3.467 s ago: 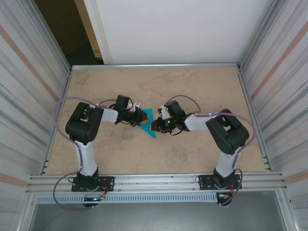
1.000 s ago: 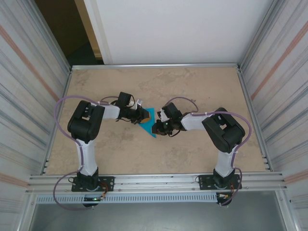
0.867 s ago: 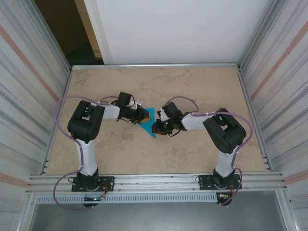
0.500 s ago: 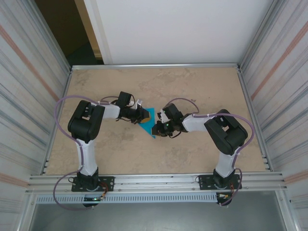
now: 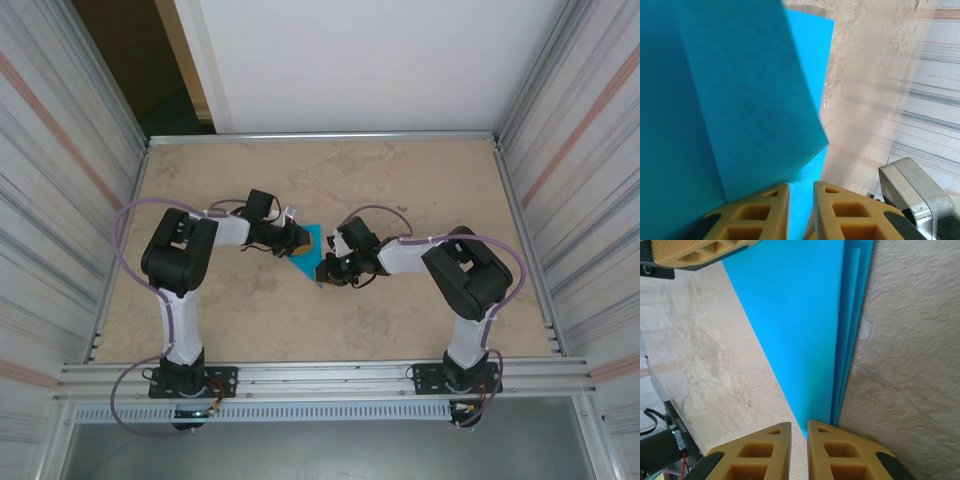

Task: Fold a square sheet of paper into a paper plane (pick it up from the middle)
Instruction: Fourth fold the wing at the center of the table.

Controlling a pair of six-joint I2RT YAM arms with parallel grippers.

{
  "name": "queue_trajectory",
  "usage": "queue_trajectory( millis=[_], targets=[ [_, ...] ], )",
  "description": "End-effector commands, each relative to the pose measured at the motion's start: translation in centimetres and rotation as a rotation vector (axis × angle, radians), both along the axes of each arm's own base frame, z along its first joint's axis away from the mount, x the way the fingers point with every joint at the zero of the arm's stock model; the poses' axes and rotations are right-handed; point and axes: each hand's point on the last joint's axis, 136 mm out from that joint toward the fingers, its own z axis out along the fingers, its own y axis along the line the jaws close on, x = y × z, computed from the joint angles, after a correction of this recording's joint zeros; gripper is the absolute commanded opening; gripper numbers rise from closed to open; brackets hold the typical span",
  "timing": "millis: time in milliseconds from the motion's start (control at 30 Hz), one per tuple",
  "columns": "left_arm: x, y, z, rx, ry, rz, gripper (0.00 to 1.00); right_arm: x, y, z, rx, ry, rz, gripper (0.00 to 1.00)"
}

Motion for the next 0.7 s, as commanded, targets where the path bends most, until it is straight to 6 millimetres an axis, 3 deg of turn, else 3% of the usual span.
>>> queue_trajectory(
  millis=[0,400,667],
  targets=[
    [-0.7,1.1,-2.8,0.081,0.066,0.016,0.2,-1.2,-0.5,-1.6,-0.047,0.051,0.003,0.15],
    [-0.7,1.4,-3.1,0.113,0.09,0.019,0.2,-1.9,-1.0,-2.3,-0.087,0.065,0.018,0.15],
    [-0.9,1.8,-3.8,0.146,0.112,0.024,0.2,-2.6,-0.9,-0.3,-0.062,0.043,0.051,0.13]
  ],
)
